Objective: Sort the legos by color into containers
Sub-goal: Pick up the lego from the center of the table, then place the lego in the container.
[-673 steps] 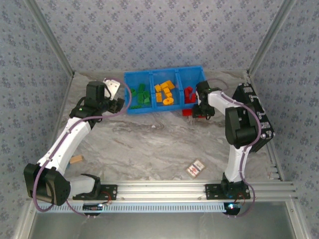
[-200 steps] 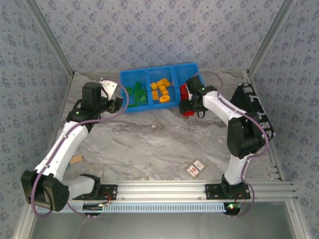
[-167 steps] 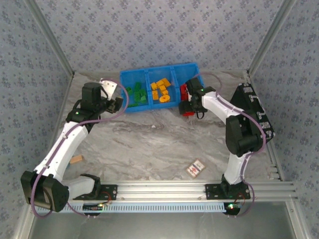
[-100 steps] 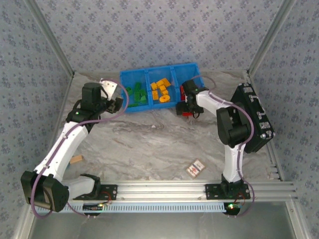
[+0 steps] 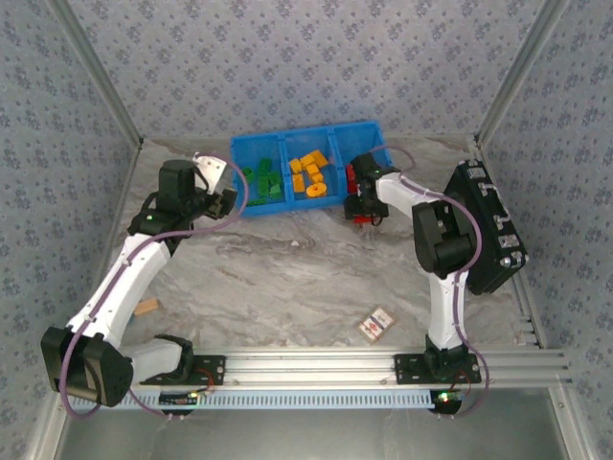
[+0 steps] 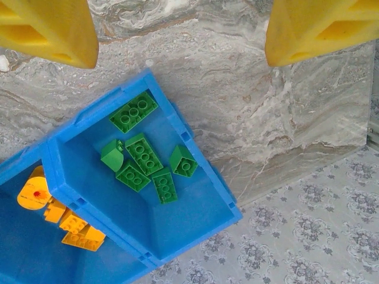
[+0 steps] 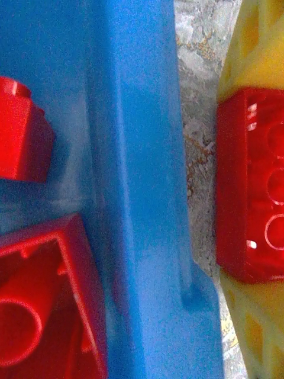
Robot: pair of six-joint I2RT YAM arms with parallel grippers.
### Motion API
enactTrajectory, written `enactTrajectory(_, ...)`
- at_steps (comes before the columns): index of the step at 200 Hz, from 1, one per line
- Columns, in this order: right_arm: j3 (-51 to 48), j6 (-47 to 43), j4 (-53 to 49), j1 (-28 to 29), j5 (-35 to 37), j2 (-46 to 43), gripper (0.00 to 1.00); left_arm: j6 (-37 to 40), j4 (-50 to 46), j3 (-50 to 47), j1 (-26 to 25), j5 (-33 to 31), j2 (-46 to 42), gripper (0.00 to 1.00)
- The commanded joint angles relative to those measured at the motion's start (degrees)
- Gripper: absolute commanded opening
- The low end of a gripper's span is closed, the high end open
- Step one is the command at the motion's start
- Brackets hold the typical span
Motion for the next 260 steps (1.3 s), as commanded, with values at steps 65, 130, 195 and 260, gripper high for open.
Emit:
enactTrajectory(65, 2.09, -0.99, -5.09, -0.48, 0.72, -2.08, 0.46, 0.34, 1.38, -0.08, 0.70, 0.40, -0.82, 0.75)
enactTrajectory(130, 9.65, -3.60, -7.49, -1.26, 1.13, -5.73, 0.46, 0.21, 1.97, -0.50, 1.00, 0.56, -1.27, 0.75)
enactTrajectory(195, 23.72, -6.16, -8.91, -2.43, 3.87, 5.12, 0.46, 0.65, 1.72, -0.46, 1.08, 0.38, -1.27, 0.75)
enactTrajectory(260, 28.82, -5.65, -9.32, -2.95, 2.57, 10.37, 0.53, 0.74, 1.62, -0.26, 1.22, 0.48, -0.21, 0.75)
